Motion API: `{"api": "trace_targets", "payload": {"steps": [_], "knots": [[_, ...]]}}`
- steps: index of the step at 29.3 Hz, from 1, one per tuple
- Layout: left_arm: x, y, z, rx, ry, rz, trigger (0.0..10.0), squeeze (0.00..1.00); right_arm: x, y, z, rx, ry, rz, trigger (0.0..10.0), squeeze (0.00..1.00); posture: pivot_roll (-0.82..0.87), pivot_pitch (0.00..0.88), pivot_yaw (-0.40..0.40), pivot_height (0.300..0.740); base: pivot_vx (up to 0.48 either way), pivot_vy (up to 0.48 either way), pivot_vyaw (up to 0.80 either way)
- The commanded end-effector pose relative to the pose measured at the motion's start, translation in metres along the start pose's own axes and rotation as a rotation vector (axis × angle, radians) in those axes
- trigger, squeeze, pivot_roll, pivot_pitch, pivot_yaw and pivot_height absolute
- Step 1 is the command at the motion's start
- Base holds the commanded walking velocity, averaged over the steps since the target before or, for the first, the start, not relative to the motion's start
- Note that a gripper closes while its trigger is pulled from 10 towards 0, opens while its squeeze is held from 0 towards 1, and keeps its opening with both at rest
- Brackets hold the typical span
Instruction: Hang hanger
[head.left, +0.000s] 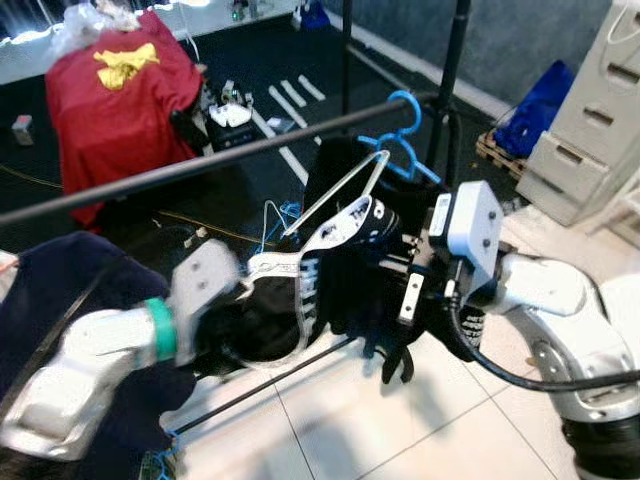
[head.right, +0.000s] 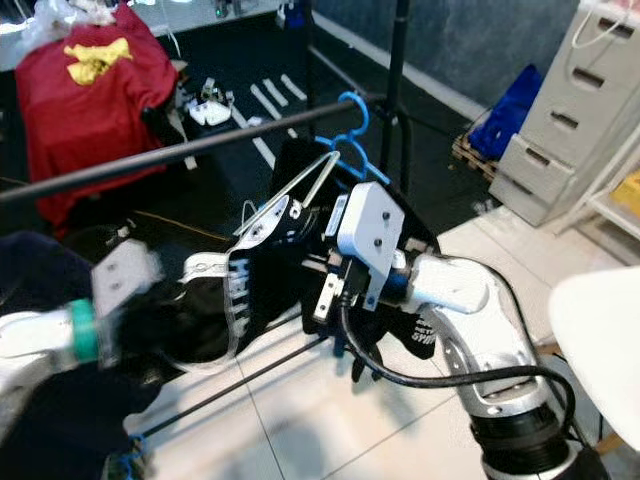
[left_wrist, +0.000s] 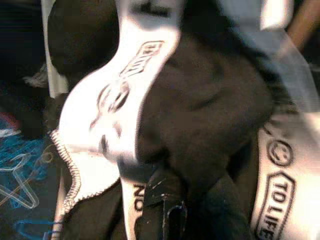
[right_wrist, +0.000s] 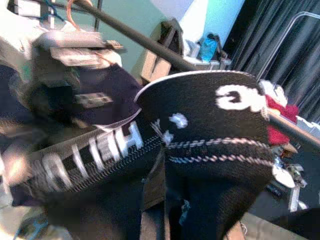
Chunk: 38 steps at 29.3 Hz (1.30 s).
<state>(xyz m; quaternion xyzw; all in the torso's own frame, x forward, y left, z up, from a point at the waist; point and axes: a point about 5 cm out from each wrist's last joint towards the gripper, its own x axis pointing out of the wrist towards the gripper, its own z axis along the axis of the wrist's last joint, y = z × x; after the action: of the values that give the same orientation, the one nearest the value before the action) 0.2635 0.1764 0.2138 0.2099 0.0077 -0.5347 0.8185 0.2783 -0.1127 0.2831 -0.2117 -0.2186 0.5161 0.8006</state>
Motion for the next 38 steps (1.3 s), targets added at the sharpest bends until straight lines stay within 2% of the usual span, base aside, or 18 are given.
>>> {"api": "trace_targets", "payload": {"steps": [1,3,4,6,7,13,15,16,18,19,20,21,23,25,27,33,34,38], "knots": [[-0.001,-0.010,0.009,0.026,-0.039,-0.098,0.0,0.00,0.004,0.006,-0.005,0.014,0.006,0.010,0.0,0.00,-0.18,0.137,0.142,0.740,0.000,0.000,0.00],[-0.003,-0.010,0.008,0.026,-0.023,-0.104,0.0,0.00,0.006,0.006,-0.006,0.015,0.006,0.006,0.0,0.00,-0.18,0.138,0.140,0.740,0.000,0.000,0.00],[-0.001,-0.012,0.003,0.019,-0.003,-0.108,4.5,0.00,0.005,0.003,-0.009,0.011,0.015,-0.019,0.0,0.00,-0.18,0.139,0.138,0.740,0.000,0.000,0.00],[-0.001,-0.012,0.003,0.019,-0.003,-0.108,4.5,0.00,0.005,0.003,-0.009,0.011,0.015,-0.019,0.0,0.00,-0.18,0.139,0.138,0.740,0.000,0.000,0.00],[0.001,-0.017,-0.002,0.006,0.014,-0.124,10.0,0.00,0.004,0.000,-0.011,0.007,0.022,-0.048,0.0,0.00,-0.19,0.145,0.139,0.740,0.000,0.000,0.00],[0.002,-0.023,-0.007,-0.014,0.026,-0.158,10.0,0.00,-0.003,0.004,-0.026,-0.023,0.103,-0.071,0.0,0.00,-0.19,0.146,0.145,0.740,0.000,0.000,0.00],[0.003,-0.008,0.002,-0.119,-0.066,-0.067,10.0,0.00,-0.008,0.019,-0.043,-0.047,0.183,-0.029,0.0,0.00,-0.19,0.145,0.146,0.740,0.000,0.000,0.00],[0.003,-0.008,0.002,-0.119,-0.066,-0.067,10.0,0.00,-0.008,0.019,-0.043,-0.047,0.183,-0.029,0.0,0.00,-0.19,0.145,0.146,0.740,0.000,0.000,0.00],[0.004,0.000,0.004,-0.173,-0.108,-0.019,10.0,0.00,-0.011,0.030,-0.051,-0.041,0.216,-0.002,0.0,0.00,-0.19,0.147,0.148,0.740,0.000,0.000,0.00],[0.006,0.005,0.004,-0.202,-0.130,0.013,10.0,0.00,-0.014,0.045,-0.059,-0.018,0.251,0.040,0.0,0.00,-0.20,0.149,0.149,0.740,0.000,0.000,0.00],[0.006,0.005,0.004,-0.202,-0.130,0.013,10.0,0.00,-0.014,0.045,-0.059,-0.018,0.251,0.040,0.0,0.00,-0.20,0.149,0.149,0.740,0.000,0.000,0.00],[0.008,0.007,0.003,-0.206,-0.133,0.033,10.0,0.00,-0.017,0.061,-0.065,0.018,0.277,0.087,0.0,0.00,-0.20,0.150,0.151,0.740,0.000,0.000,0.00],[0.008,0.007,0.003,-0.206,-0.133,0.033,10.0,0.00,-0.017,0.061,-0.065,0.018,0.277,0.087,0.0,0.00,-0.20,0.150,0.151,0.740,0.000,0.000,0.00],[0.018,0.015,-0.007,-0.161,-0.066,0.130,10.0,0.00,-0.020,0.092,-0.068,0.109,0.287,0.167,0.0,0.00,-0.20,0.151,0.158,0.740,0.000,0.000,0.00],[0.023,0.017,-0.011,-0.148,-0.049,0.166,10.0,0.00,-0.020,0.100,-0.068,0.134,0.283,0.180,0.0,0.00,-0.21,0.152,0.160,0.740,0.000,0.000,0.00],[0.028,0.011,-0.025,-0.003,0.062,0.133,10.0,0.00,-0.027,0.088,-0.070,0.095,0.296,0.076,0.0,0.00,-0.21,0.152,0.161,0.740,0.000,0.000,0.00],[0.027,0.005,-0.030,0.052,0.101,0.087,10.0,0.00,-0.029,0.076,-0.069,0.053,0.294,0.014,0.0,0.00,-0.21,0.152,0.161,0.740,0.000,0.000,0.00],[0.025,-0.001,-0.037,0.100,0.149,0.041,10.0,0.00,-0.030,0.054,-0.063,-0.017,0.273,-0.085,0.0,0.00,-0.21,0.152,0.161,0.740,0.000,0.000,0.00]]}}
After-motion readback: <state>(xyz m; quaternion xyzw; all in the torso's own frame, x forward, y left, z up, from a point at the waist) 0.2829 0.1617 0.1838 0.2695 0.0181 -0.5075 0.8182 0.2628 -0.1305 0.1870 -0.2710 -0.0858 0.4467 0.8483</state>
